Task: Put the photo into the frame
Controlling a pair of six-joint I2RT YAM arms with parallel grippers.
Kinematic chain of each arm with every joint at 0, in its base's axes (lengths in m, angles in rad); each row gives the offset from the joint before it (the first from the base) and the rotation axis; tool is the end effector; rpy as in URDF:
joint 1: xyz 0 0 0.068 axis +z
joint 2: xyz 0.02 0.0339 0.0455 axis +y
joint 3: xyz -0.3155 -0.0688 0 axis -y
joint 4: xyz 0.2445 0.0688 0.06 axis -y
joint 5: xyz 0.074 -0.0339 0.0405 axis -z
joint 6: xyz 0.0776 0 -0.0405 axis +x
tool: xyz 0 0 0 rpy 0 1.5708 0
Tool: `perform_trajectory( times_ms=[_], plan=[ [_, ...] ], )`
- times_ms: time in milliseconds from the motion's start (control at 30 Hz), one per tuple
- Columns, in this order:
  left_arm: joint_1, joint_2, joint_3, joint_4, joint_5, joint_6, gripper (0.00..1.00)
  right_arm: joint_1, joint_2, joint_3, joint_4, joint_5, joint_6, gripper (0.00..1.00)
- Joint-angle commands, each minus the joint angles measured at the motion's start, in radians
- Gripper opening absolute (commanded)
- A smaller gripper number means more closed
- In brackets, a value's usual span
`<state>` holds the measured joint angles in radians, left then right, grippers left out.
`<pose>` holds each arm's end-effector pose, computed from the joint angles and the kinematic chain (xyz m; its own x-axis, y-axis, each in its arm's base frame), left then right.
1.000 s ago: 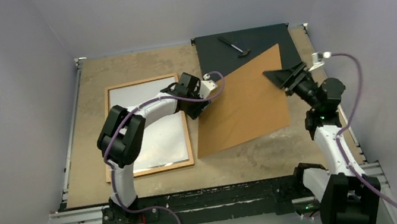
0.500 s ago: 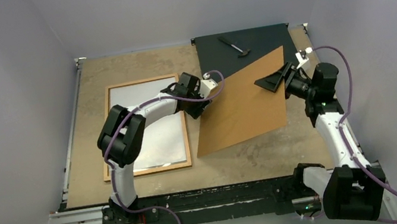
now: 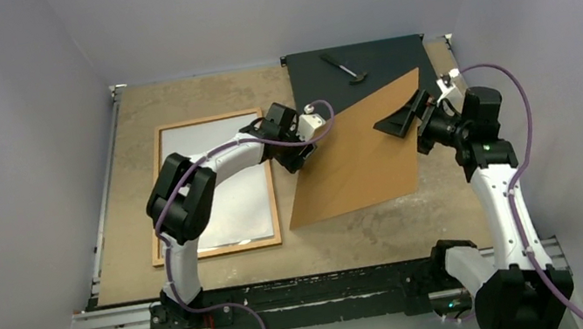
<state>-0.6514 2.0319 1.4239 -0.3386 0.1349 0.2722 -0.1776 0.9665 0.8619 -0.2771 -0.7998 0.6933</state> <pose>0.3782 -0.3015 0.1832 -0.4432 0.6729 -0.5923 0.8124 0.5808 0.0520 0.2156 0.0179 0.3596 -0.6220 0.5641 -0.5430 -0.1749 0.5759 0.7986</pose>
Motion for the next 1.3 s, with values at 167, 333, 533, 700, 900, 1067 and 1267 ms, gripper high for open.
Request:
perform_trajectory(
  times_ms=[167, 333, 533, 700, 900, 1067, 1267],
  plan=[
    [-0.003, -0.013, 0.024, 0.0, 0.011, 0.003, 0.58, 0.0, -0.047, 0.133, -0.144, 0.072, -0.023, 0.92],
    [-0.003, -0.012, 0.023, -0.002, 0.008, 0.004, 0.58, 0.0, -0.046, 0.222, -0.232, 0.12, -0.053, 0.8],
    [-0.002, -0.018, 0.027, -0.003, 0.008, -0.001, 0.58, 0.001, -0.061, 0.238, -0.259, 0.119, -0.056, 0.61],
    [0.004, -0.037, 0.043, -0.022, 0.026, -0.014, 0.58, 0.002, -0.061, 0.221, -0.257, 0.125, -0.06, 0.28],
    [0.064, -0.065, 0.227, -0.145, 0.114, -0.072, 0.66, 0.0, -0.039, 0.31, -0.25, 0.196, -0.067, 0.0],
    [0.189, -0.112, 0.446, -0.287, 0.188, -0.13, 0.77, 0.003, -0.017, 0.451, -0.195, 0.171, -0.063, 0.0],
    [0.433, -0.163, 0.585, -0.435, 0.253, -0.137, 0.8, 0.143, 0.086, 0.688, -0.112, 0.255, -0.081, 0.0]
  ],
)
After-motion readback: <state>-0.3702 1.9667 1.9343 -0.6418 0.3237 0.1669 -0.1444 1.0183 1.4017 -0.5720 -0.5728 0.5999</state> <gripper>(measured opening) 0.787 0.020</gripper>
